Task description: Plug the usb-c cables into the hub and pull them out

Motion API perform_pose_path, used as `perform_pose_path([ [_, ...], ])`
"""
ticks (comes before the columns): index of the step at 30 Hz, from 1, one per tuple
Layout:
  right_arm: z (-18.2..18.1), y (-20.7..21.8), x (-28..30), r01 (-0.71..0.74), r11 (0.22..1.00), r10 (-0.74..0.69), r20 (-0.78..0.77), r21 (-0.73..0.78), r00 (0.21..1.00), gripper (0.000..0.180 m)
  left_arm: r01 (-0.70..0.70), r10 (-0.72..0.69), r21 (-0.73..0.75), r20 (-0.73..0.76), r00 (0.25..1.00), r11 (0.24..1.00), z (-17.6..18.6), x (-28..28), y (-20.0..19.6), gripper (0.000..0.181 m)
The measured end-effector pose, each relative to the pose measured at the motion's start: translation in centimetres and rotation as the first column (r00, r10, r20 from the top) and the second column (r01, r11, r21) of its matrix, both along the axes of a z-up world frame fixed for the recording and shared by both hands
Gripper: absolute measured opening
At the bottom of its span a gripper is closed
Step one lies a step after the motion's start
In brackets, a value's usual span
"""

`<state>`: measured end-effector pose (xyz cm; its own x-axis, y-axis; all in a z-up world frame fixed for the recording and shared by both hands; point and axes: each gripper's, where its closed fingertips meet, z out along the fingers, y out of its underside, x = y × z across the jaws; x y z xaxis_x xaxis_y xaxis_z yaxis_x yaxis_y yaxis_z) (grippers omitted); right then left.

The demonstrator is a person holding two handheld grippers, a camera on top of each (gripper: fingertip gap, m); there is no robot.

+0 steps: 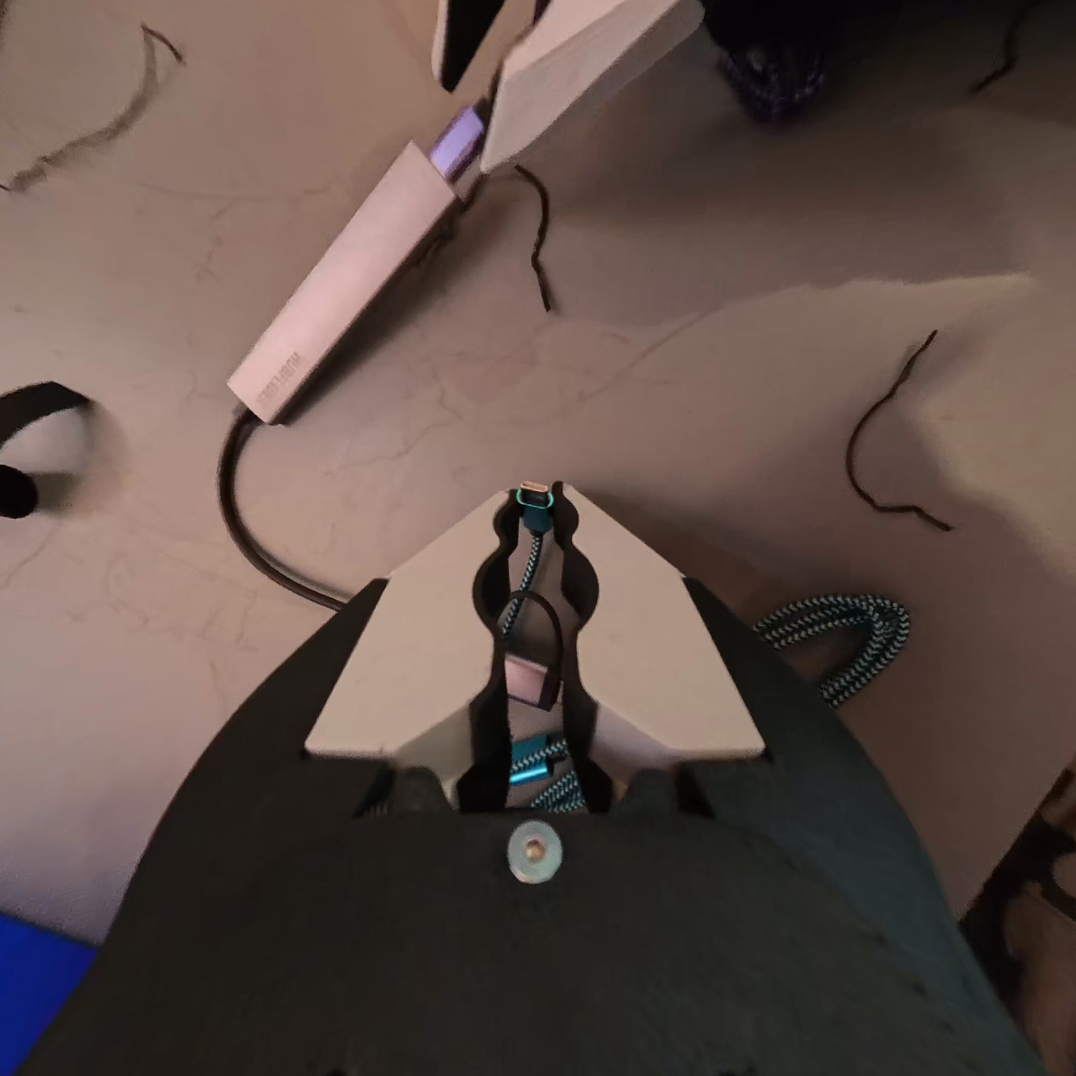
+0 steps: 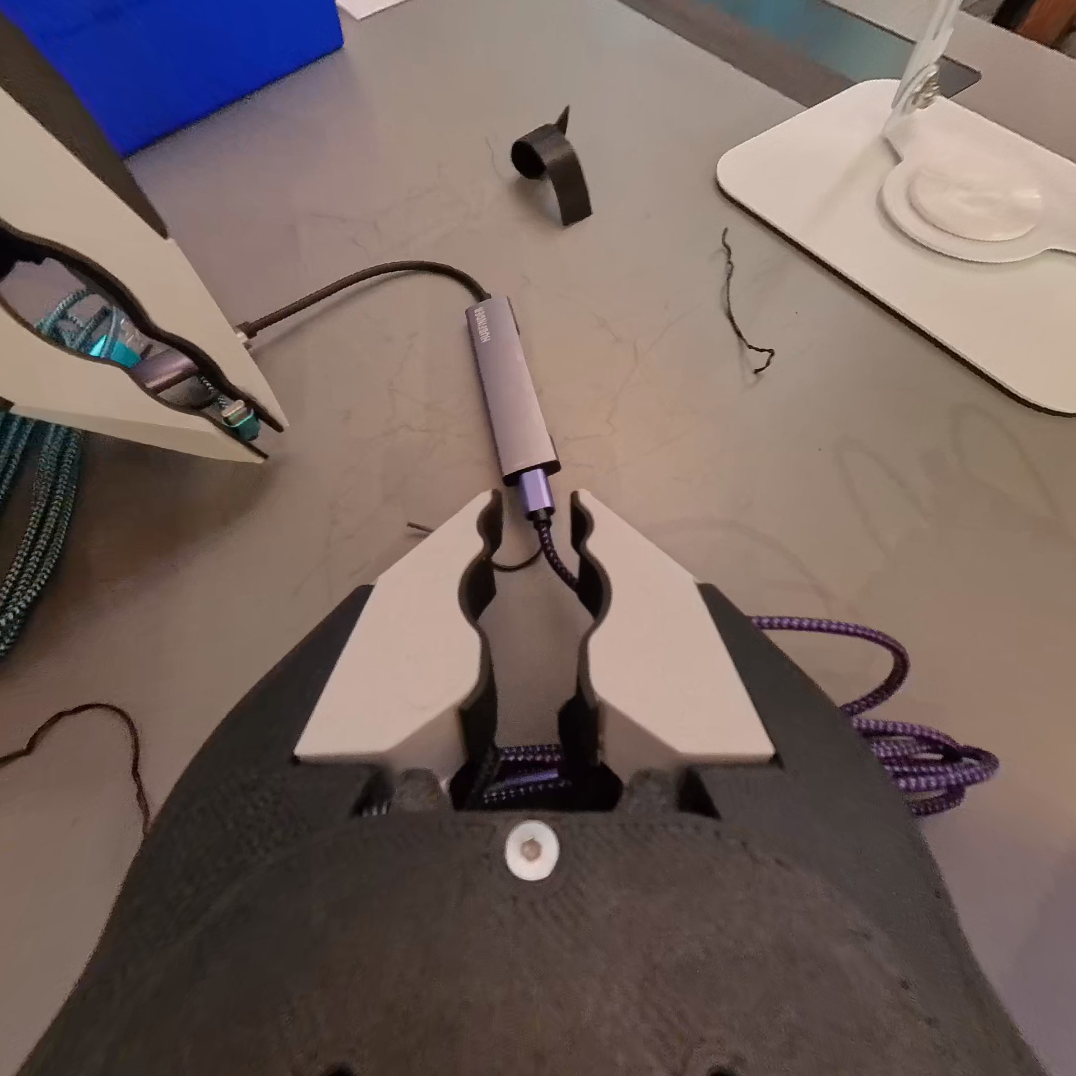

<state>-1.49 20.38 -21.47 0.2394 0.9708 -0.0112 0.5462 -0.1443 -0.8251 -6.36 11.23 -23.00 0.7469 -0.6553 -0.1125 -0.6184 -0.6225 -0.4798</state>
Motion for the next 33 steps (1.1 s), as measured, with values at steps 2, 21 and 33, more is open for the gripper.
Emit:
perform_pose_path([
  [2,0.7,0.2,0.1,0.021,1.000,-0.022,-0.041,-0.018,0.999,0.035,-0.014,0.012,0.057,0.034,0.999,0.998,1.3,0.0,0.4,0.009],
  [21,6.8,-10.2,-4.4,-0.396,0.918,0.383,-0.356,0.039,0.853,0.013,-0.122,-0.069,0.155,0.851,0.521,0.980,12.4,4.1,0.5,0.008],
  [33,6.4,-9.2,-3.8,-0.336,0.930,0.365,-0.274,0.146,0.890,0.000,-0.119,-0.019,0.112,0.803,0.596,0.987,12.2,2.7,0.6,0.021],
])
